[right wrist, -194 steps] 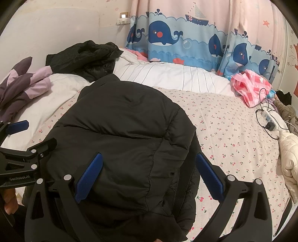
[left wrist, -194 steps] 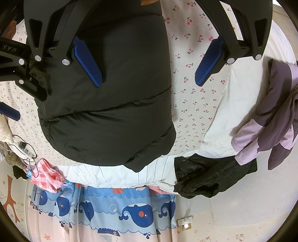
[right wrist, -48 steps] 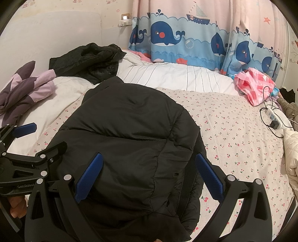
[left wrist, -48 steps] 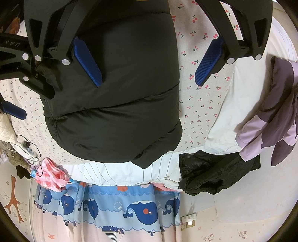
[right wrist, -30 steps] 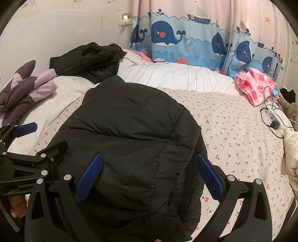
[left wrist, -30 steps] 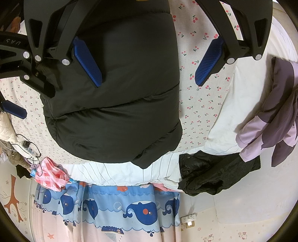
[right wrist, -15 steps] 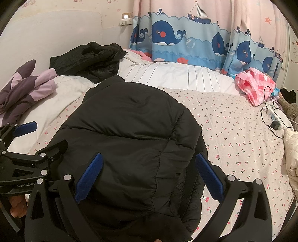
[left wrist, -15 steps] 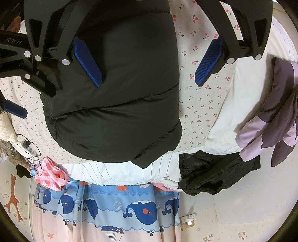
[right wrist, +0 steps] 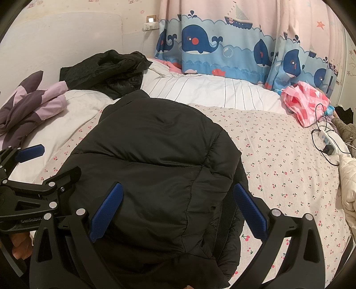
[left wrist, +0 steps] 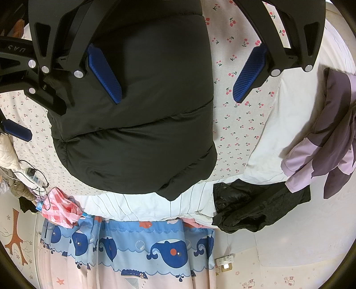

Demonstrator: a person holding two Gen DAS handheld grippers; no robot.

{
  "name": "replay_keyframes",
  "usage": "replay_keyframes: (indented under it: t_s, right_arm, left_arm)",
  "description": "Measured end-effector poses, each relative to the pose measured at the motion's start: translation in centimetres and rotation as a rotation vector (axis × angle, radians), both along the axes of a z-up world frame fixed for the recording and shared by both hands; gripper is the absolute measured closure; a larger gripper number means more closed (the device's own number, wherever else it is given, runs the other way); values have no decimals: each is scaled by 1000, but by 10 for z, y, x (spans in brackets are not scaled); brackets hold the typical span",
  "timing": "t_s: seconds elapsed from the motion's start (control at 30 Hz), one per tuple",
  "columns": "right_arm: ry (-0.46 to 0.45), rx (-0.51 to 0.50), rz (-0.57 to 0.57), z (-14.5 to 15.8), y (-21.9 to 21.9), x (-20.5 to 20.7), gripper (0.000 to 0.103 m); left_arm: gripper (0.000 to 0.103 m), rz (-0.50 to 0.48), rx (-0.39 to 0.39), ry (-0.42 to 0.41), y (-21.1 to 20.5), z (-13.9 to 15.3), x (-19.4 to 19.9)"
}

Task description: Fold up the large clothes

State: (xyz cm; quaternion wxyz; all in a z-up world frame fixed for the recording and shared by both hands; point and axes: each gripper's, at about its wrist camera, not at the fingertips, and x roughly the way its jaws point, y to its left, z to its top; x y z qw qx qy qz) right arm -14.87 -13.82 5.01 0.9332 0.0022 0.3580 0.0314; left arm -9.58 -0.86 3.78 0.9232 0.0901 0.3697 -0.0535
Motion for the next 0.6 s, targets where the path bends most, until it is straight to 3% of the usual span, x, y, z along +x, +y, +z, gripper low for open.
replay_keyframes:
  t_s: [0.6]
  right_arm:
    - [2,-1,3,-1,3,0,7]
  left_arm:
    - [7,3,3,-7,0,0,0]
